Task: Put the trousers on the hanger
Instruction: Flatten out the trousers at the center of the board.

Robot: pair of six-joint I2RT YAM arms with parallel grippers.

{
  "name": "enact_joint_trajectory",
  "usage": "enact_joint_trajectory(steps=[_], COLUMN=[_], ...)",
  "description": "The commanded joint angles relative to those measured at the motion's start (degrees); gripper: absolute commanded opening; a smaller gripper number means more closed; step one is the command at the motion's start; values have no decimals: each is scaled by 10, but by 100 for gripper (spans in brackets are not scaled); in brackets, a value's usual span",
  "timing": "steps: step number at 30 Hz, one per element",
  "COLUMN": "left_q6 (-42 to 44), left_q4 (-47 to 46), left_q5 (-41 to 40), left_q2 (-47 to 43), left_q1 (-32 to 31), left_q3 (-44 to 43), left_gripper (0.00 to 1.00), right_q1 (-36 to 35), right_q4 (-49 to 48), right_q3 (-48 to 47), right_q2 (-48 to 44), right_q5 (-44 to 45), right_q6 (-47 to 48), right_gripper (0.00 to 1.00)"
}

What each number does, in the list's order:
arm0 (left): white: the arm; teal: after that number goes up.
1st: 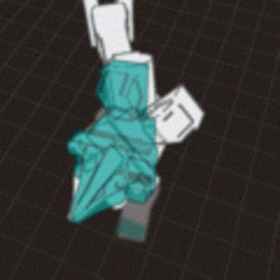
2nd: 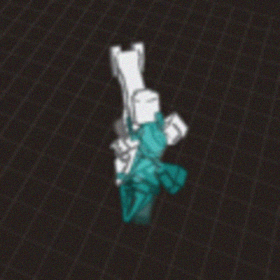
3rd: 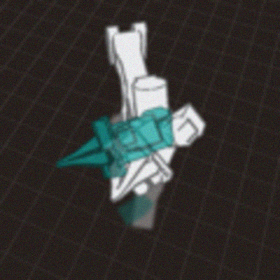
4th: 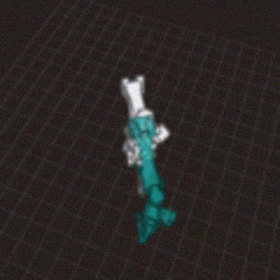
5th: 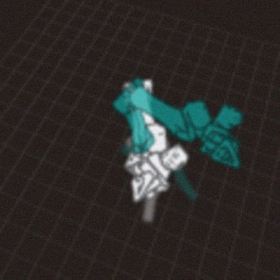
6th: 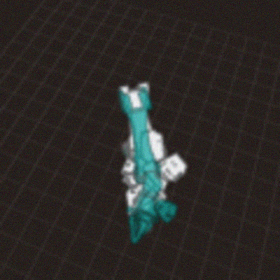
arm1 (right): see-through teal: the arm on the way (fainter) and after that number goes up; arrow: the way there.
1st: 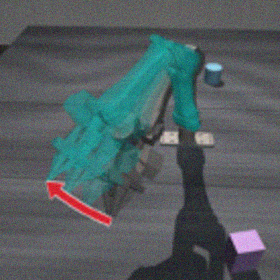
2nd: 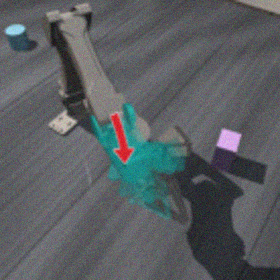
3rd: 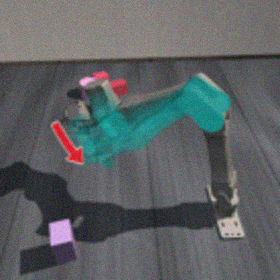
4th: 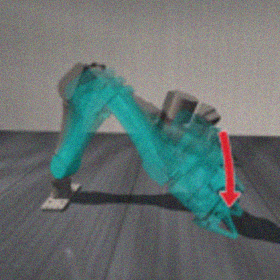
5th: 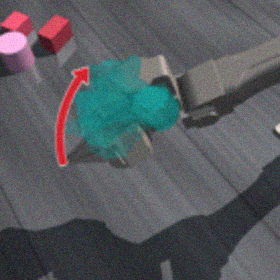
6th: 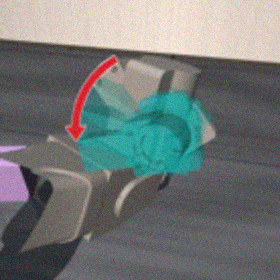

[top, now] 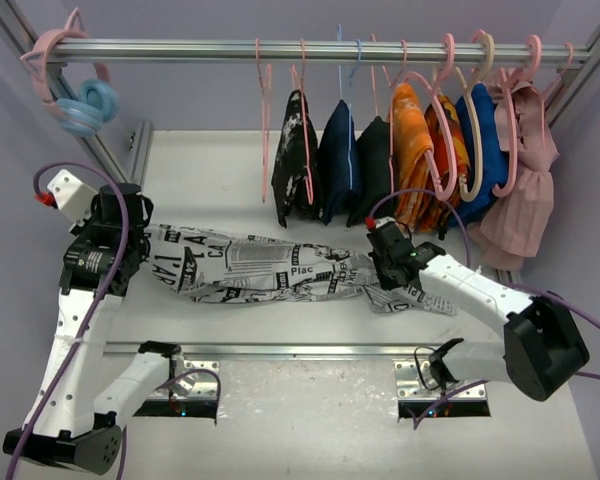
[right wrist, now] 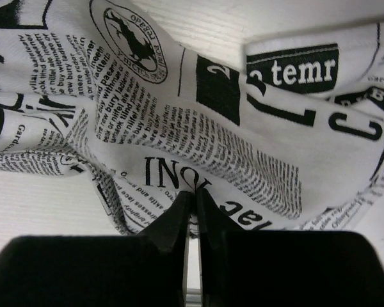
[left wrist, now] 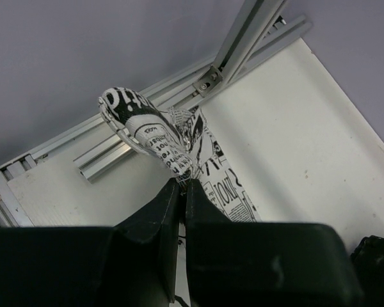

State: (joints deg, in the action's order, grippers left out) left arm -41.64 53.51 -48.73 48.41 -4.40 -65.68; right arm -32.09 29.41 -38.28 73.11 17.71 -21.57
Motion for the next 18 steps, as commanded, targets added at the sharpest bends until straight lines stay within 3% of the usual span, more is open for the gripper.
enact_joint_trajectory(steps=[1,7,13,18], left_q6=[70,89,88,91], left_q4=[-55,-70,-70,-69], left_q5=[5,17,27,22], left_q2=[-13,-31,-22,-26], left_q1=[6,6,6,5], left_q3=[-43,-28,-39,-40], left_gripper=[1,1,0,0], right_q1=[7,7,13,13], right_q4=[9,48,103,128], right_q3=[-48,-61,-80,-100], right_q2=[-14,-79,-149,-186], right_q5=[17,28,111,95], right_q6=[13,10,-1,0], right_gripper=[4,0,0,0])
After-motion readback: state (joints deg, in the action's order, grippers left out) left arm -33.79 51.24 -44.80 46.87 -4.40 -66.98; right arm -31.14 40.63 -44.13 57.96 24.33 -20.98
